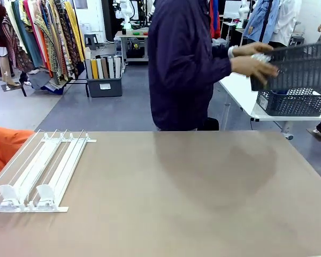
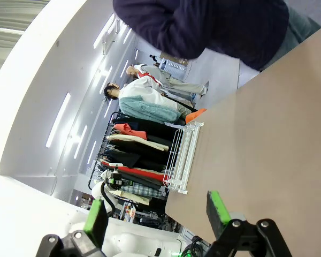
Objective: Retrieve and store the cans from the dispenser.
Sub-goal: Pick up one can from the Automatic Can Dispenser and place it in the middle of the table.
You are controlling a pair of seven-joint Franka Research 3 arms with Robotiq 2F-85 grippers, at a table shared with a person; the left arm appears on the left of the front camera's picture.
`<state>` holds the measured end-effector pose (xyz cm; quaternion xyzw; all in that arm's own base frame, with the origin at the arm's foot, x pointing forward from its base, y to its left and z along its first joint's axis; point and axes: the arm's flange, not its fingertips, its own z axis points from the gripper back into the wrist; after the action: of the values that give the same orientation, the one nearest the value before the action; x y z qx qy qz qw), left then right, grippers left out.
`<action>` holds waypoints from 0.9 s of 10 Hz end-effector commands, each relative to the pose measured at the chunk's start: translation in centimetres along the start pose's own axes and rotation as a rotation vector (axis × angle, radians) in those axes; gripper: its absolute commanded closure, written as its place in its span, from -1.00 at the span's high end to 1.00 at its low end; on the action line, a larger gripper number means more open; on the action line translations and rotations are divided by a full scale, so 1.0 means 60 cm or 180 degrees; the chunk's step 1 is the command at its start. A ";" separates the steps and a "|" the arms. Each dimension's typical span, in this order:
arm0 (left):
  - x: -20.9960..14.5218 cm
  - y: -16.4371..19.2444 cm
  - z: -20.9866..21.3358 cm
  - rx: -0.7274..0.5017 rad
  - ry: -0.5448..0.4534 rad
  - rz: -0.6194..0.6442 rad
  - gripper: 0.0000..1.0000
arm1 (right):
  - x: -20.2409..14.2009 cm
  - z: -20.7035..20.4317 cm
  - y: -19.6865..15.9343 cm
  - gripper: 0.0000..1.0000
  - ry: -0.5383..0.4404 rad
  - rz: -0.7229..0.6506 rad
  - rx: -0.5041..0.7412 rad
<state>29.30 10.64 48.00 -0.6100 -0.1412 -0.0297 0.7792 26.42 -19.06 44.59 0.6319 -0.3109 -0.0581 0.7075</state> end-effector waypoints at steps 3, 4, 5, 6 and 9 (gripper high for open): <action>0.001 -0.004 -0.001 -0.0054 -0.0036 -0.0024 1.00 | 0.008 -0.004 0.007 1.00 -0.0068 0.0019 0.0062; 0.001 -0.004 -0.001 -0.0054 -0.0036 -0.0024 1.00 | 0.008 -0.004 0.007 1.00 -0.0068 0.0019 0.0062; 0.001 -0.004 -0.001 -0.0054 -0.0036 -0.0024 1.00 | 0.008 -0.004 0.007 1.00 -0.0068 0.0019 0.0062; 0.001 -0.004 -0.001 -0.0054 -0.0036 -0.0024 1.00 | 0.008 -0.004 0.007 1.00 -0.0068 0.0019 0.0062; 0.001 -0.004 -0.001 -0.0054 -0.0036 -0.0024 1.00 | 0.008 -0.004 0.007 1.00 -0.0068 0.0019 0.0062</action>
<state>29.29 10.65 47.99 -0.6102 -0.1410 -0.0296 0.7791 26.42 -19.06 44.59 0.6319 -0.3109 -0.0581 0.7075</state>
